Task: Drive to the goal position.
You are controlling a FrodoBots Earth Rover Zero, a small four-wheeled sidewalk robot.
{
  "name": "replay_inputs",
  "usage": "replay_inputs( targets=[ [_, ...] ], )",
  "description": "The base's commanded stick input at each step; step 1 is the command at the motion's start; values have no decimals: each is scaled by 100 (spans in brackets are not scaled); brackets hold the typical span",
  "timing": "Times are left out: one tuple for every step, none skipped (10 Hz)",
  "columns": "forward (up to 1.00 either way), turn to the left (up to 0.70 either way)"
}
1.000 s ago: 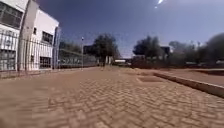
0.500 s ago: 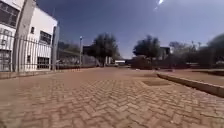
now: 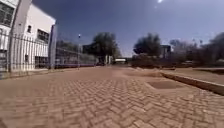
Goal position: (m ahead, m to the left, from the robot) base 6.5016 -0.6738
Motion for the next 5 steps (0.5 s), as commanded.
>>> replay_inputs(
  targets=[
    [100,0],
    [100,0],
    [100,0],
    [100,0],
    [100,0]
  ],
)
